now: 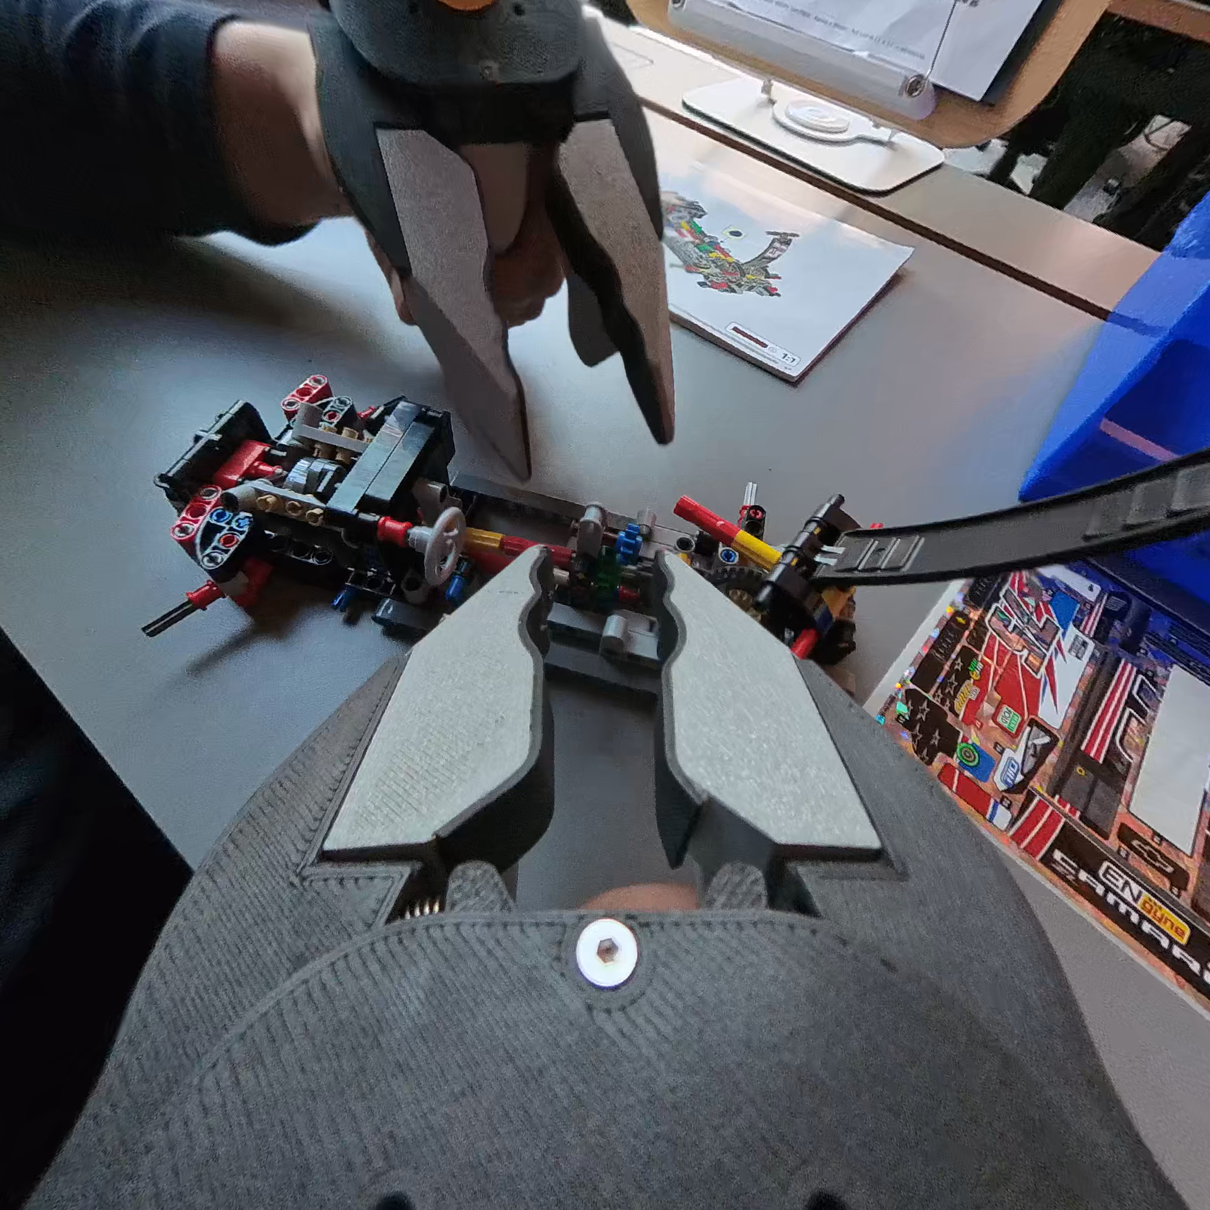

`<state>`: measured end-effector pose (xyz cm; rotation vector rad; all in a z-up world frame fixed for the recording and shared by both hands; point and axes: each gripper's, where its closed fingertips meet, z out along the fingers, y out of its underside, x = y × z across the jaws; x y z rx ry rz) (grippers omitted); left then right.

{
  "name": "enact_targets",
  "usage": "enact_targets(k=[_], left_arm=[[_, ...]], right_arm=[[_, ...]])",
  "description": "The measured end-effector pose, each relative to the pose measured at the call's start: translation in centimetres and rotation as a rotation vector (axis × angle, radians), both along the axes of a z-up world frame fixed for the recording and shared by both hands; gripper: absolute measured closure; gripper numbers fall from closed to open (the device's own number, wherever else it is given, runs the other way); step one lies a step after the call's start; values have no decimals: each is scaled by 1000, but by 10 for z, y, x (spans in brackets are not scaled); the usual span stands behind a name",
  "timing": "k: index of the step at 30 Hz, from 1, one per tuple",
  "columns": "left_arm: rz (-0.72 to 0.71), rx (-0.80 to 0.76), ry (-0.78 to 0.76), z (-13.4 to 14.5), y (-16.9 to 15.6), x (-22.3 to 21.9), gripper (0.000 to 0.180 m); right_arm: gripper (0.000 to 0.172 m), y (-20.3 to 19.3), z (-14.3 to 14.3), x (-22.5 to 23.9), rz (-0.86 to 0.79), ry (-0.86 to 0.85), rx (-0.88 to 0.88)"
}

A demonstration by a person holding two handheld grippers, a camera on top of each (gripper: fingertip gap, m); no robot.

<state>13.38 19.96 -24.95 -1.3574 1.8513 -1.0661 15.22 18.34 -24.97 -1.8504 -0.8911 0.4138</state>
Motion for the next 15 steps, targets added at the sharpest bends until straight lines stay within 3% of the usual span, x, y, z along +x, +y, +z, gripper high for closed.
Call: enact_targets(k=[6,15], left_arm=[[204,-172,-236,29,23,-20,140],[217,-427,-368,52,29,-45,151]], right_arm=[[143,2,10,15,-74,74,30],[145,5,8,19,-84,101,-16]])
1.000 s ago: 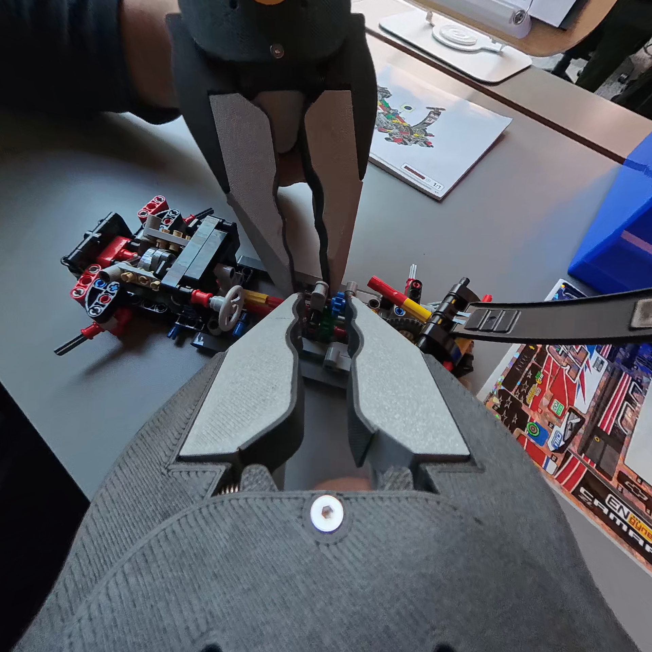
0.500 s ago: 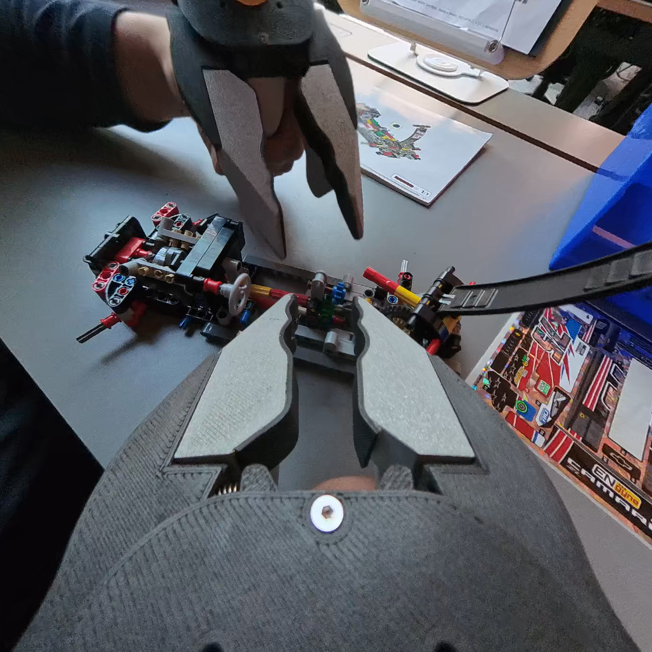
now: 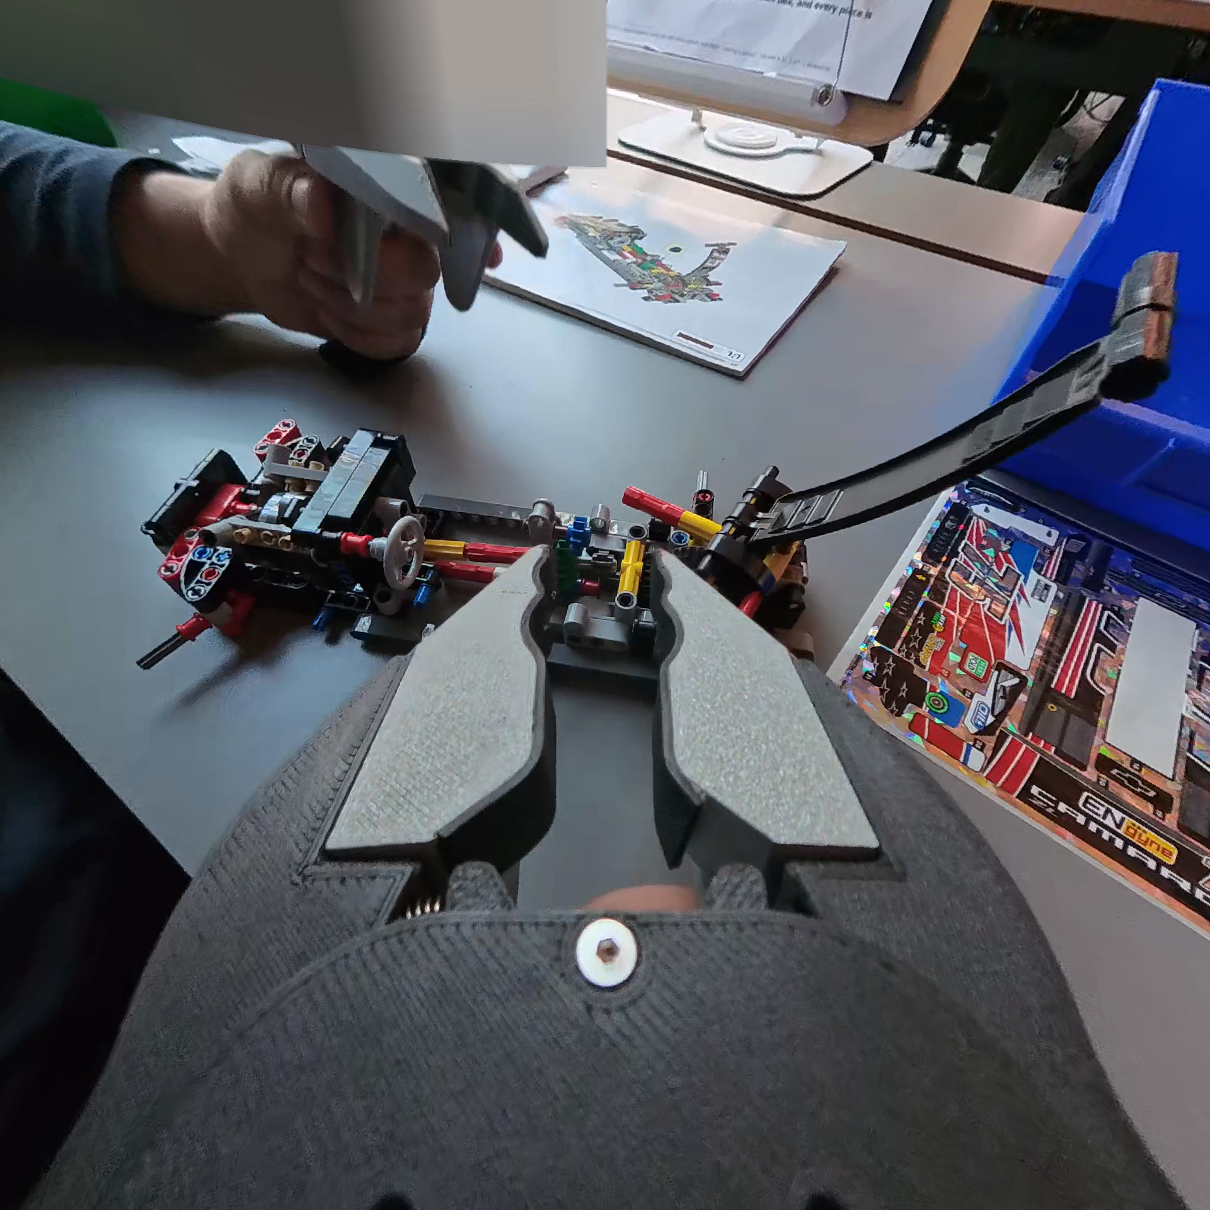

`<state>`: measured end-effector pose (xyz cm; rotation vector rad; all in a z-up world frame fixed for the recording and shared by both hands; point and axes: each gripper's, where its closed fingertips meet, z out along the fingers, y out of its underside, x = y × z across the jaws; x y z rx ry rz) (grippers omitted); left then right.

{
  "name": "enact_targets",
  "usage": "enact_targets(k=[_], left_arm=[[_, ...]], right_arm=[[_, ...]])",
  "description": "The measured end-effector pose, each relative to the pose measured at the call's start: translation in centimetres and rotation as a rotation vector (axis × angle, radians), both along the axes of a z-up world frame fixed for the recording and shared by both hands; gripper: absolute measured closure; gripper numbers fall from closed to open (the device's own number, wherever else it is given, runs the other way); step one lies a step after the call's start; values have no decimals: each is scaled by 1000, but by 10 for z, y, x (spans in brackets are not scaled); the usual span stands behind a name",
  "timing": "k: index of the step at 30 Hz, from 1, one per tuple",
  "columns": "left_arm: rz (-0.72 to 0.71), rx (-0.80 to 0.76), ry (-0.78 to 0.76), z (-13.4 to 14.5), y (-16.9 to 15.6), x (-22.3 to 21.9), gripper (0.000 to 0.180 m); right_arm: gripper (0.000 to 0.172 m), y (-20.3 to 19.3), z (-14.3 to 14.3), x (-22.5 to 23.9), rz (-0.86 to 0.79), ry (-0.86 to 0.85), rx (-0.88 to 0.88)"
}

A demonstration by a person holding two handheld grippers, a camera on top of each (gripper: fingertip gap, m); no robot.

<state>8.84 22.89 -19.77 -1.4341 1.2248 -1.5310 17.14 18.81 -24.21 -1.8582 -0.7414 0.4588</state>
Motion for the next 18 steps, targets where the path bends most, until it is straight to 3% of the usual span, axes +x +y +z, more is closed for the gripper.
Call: enact_targets(k=[8,18], left_arm=[[34,83,-64,9,-5,-11,158],[42,198,16,-2,-20,-13,160]], right_arm=[[149,0,-12,10,33,-100,-17],[151,-10,-17,8,36,-119,-55]])
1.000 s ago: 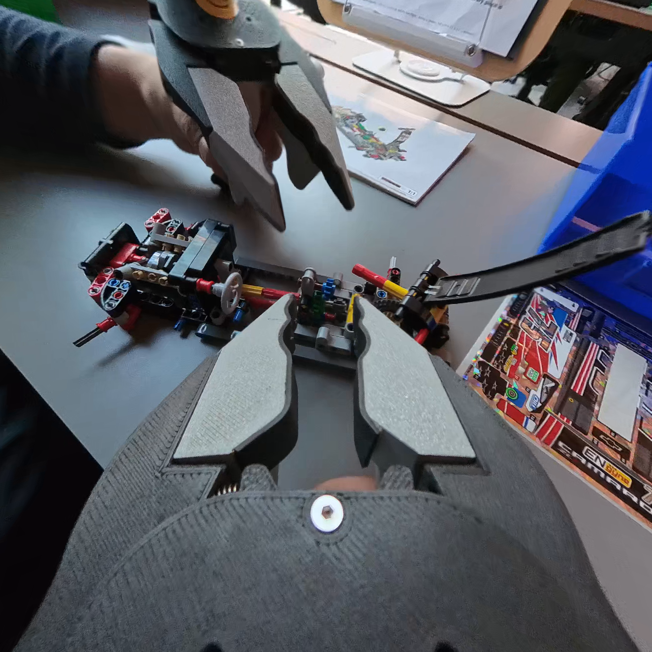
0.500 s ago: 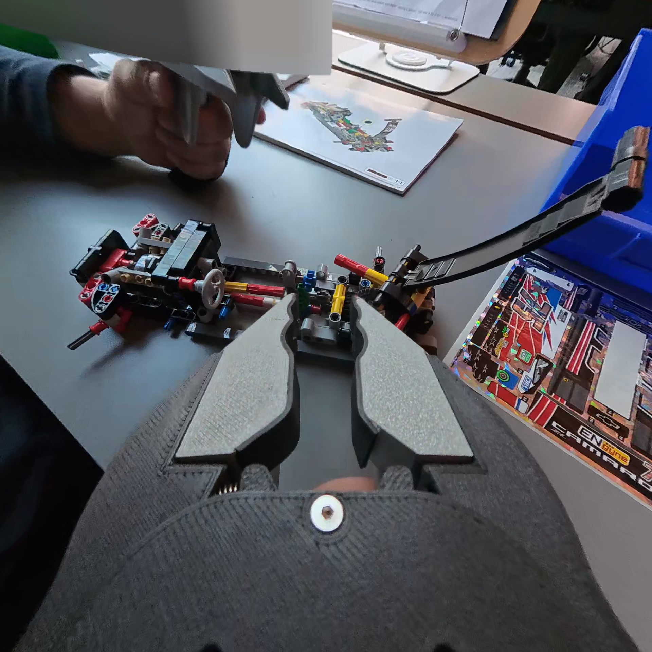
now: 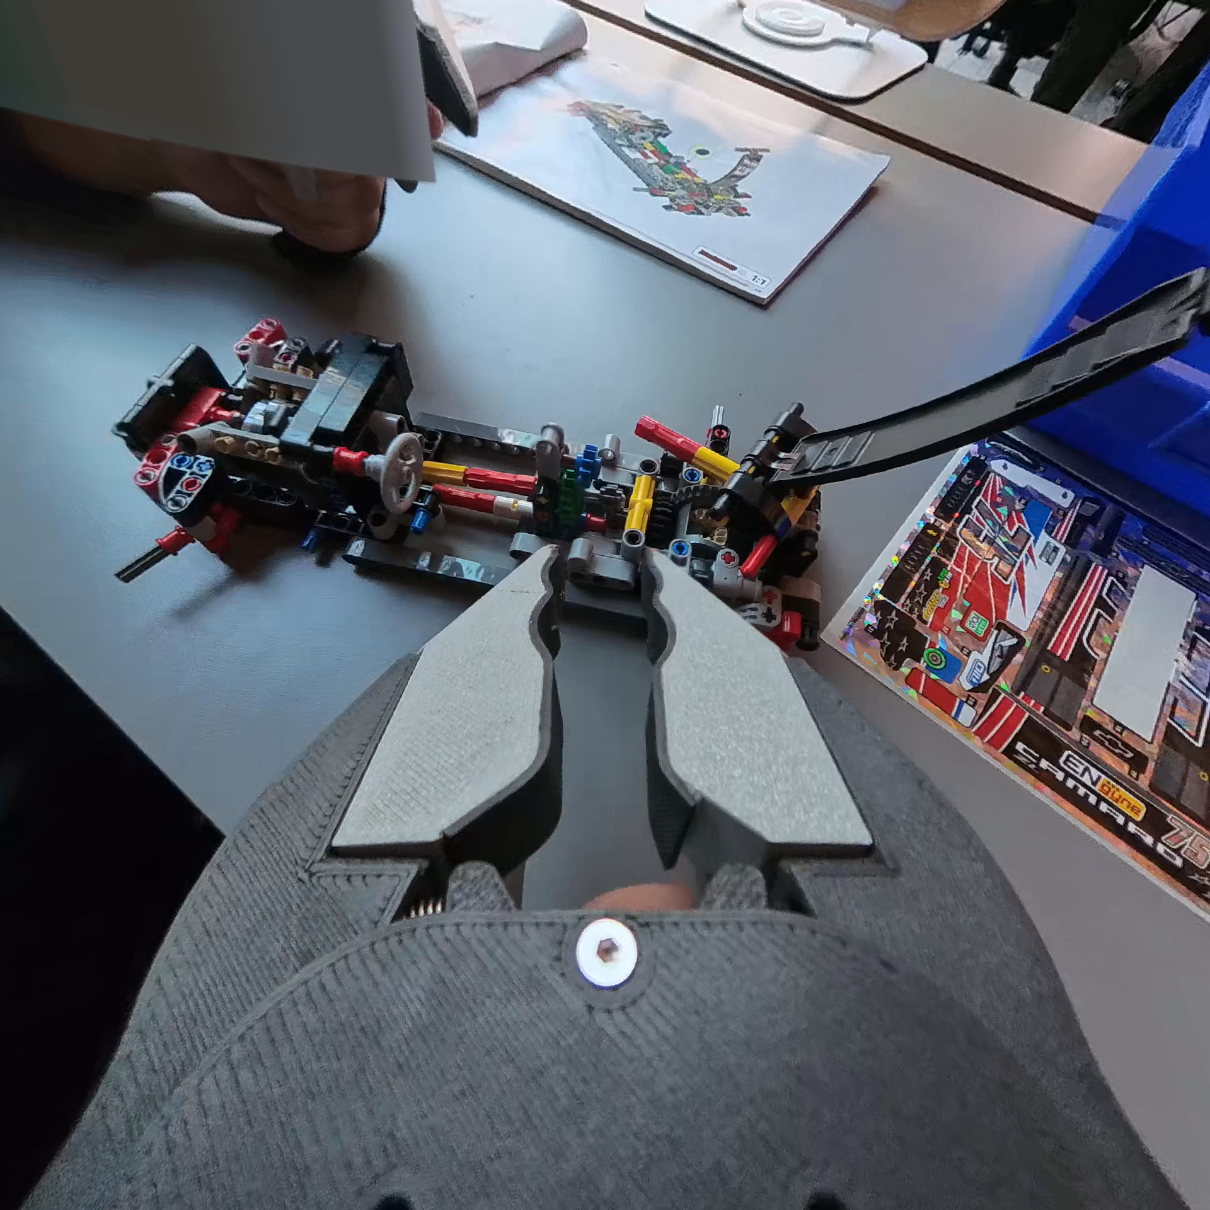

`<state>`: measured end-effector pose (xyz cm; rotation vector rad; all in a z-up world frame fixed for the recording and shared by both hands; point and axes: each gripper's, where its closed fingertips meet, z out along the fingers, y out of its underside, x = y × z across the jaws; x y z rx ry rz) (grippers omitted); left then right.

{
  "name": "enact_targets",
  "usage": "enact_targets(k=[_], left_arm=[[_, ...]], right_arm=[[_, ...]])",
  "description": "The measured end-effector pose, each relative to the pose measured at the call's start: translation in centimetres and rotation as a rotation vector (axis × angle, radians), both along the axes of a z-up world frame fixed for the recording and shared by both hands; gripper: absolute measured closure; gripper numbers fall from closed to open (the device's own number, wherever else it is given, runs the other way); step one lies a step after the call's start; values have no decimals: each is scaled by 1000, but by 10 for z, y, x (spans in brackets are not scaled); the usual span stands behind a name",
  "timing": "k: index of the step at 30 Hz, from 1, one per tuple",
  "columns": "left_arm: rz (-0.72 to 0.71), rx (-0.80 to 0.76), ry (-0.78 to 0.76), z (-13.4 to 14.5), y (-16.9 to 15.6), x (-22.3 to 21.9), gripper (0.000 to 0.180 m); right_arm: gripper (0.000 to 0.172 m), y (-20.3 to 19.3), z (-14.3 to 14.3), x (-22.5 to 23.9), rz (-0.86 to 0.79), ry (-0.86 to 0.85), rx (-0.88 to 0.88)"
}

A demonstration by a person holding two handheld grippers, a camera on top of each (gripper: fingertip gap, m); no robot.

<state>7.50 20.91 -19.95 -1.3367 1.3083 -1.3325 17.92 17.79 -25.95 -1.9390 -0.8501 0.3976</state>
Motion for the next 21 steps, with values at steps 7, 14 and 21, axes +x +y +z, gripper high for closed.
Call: enact_targets(k=[7,14,21], left_arm=[[7,55,128,-18,-6,3,159],[-2,74,291,-41,3,26,157],[-97,68,474,-69,5,49,163]], right_arm=[[155,-17,-5,1,-26,-40,-1],[158,-18,-23,-3,-47,-122,-24],[162,-20,-36,-5,15,-176,-114]])
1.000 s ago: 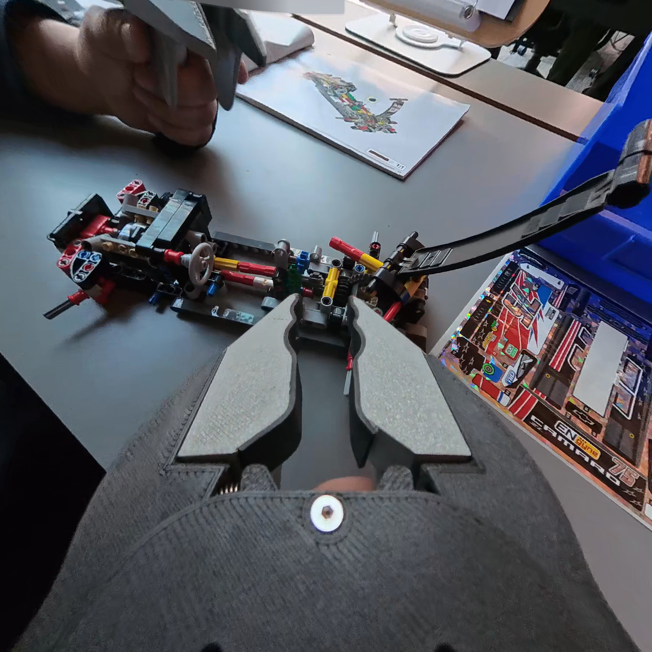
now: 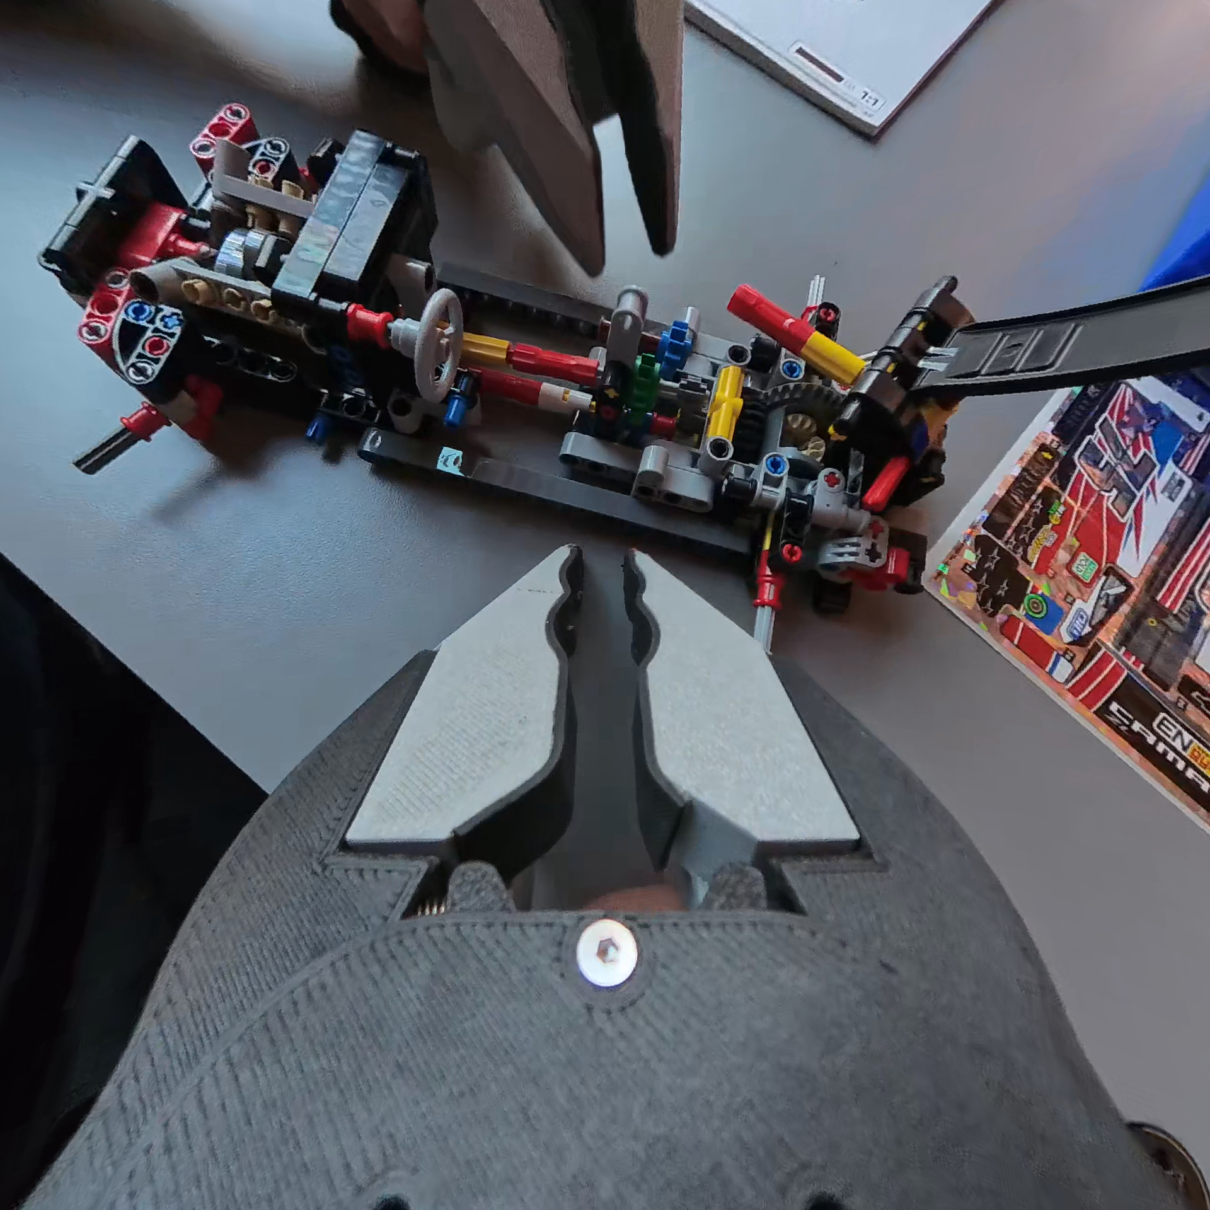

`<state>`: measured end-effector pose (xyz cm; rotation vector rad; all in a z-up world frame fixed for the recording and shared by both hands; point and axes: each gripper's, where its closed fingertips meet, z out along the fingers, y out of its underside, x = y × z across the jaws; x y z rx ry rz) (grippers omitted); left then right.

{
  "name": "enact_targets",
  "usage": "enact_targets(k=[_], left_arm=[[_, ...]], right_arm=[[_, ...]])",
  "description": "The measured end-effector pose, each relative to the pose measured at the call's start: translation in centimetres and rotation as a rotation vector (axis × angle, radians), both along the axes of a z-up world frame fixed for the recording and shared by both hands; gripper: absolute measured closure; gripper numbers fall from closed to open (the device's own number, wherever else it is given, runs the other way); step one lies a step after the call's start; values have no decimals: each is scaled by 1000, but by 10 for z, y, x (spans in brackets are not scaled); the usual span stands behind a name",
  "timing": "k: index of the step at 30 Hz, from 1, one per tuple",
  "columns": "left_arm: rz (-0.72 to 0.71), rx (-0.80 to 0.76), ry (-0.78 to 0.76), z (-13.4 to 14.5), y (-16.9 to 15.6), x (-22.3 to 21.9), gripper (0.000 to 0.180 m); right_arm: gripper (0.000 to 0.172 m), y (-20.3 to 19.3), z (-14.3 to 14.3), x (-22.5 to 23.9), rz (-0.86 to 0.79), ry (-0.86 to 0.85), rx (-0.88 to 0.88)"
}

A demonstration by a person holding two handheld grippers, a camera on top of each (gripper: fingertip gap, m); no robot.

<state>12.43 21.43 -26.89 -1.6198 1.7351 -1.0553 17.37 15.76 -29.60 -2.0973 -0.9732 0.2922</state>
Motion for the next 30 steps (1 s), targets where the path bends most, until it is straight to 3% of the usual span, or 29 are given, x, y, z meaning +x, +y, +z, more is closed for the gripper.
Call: enact_targets(k=[5,7,11,16,23,30], left_arm=[[-15,-48,142,-21,-8,4,168],[21,-89,152,-22,-9,4,169],[101,-137,155,-22,-9,0,168],[64,-140,150,-18,-20,-9,164],[-89,50,19,16,-23,5,156],[-205,88,7,11,-22,15,154]], right_arm=[[163,11,0,13,0,-52,12],[172,17,0,15,10,-65,16],[172,30,0,16,28,-76,29],[172,43,2,21,19,-125,101],[157,25,41,-12,63,219,112],[153,32,42,-27,101,233,108]])
